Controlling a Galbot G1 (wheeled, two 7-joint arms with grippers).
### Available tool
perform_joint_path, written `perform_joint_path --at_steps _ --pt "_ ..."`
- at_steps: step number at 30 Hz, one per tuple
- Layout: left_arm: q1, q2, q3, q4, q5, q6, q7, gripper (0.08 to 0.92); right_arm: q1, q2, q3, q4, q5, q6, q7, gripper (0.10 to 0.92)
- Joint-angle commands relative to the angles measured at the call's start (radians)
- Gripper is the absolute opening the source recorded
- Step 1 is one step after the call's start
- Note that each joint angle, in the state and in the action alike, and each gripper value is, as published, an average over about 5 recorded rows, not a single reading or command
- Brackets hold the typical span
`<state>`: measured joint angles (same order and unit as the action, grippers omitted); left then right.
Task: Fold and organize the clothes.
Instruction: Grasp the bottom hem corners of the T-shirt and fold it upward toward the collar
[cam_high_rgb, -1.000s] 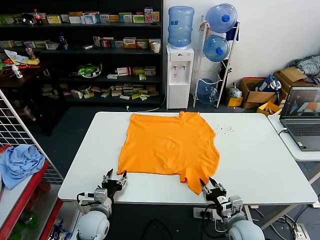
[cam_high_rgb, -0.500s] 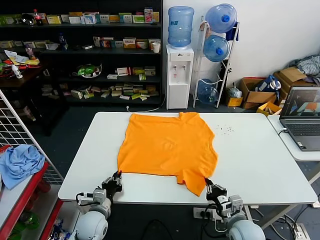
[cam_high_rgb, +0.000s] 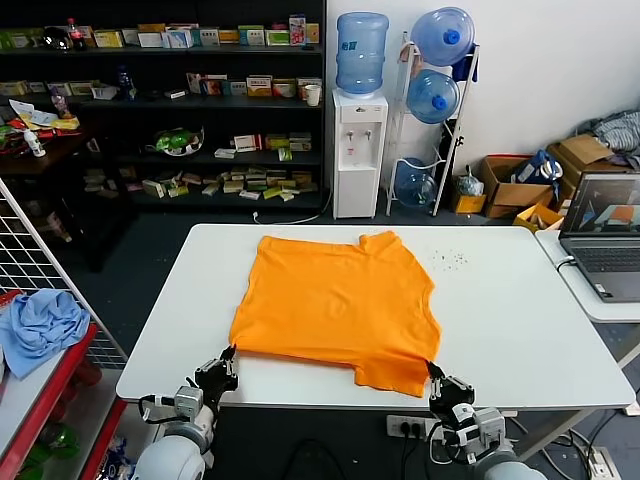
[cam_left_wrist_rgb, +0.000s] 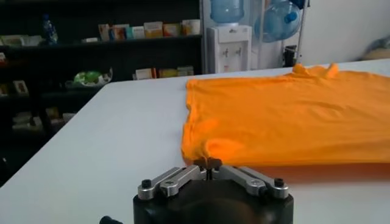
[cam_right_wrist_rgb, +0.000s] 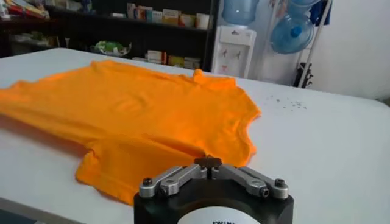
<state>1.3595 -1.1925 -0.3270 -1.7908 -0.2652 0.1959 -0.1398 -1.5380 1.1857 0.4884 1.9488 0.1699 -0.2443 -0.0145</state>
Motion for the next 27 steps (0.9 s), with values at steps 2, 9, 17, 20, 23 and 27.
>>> perform_joint_path --at_steps 2,9,17,20,23,27 --pt "0.042 -0.001 -0.002 -0.099 0.071 -0.020 0.003 0.102 0.036 -0.033 0.013 0.007 -0.034 0.054 0.015 0.124" --pt "-0.072 -0.030 0.018 0.018 0.111 -0.055 0.007 0.102 0.240 -0.037 -0.047 -0.185 -0.038 0.127 0.011 0.124" --pt "-0.224 -0.045 0.047 0.210 0.114 -0.065 0.015 0.102 0.443 -0.002 -0.124 -0.410 -0.061 0.158 0.003 0.124" --pt "-0.270 -0.040 0.065 0.253 0.112 -0.066 0.017 0.102 0.497 -0.001 -0.148 -0.455 -0.052 0.144 0.006 0.124" --pt "-0.308 -0.040 0.083 0.281 0.111 -0.065 0.017 0.102 0.538 -0.004 -0.163 -0.486 -0.033 0.119 0.010 0.124" --pt "-0.344 -0.047 0.105 0.306 0.113 -0.062 0.016 0.102 0.574 -0.009 -0.183 -0.524 -0.006 0.081 0.009 0.124"
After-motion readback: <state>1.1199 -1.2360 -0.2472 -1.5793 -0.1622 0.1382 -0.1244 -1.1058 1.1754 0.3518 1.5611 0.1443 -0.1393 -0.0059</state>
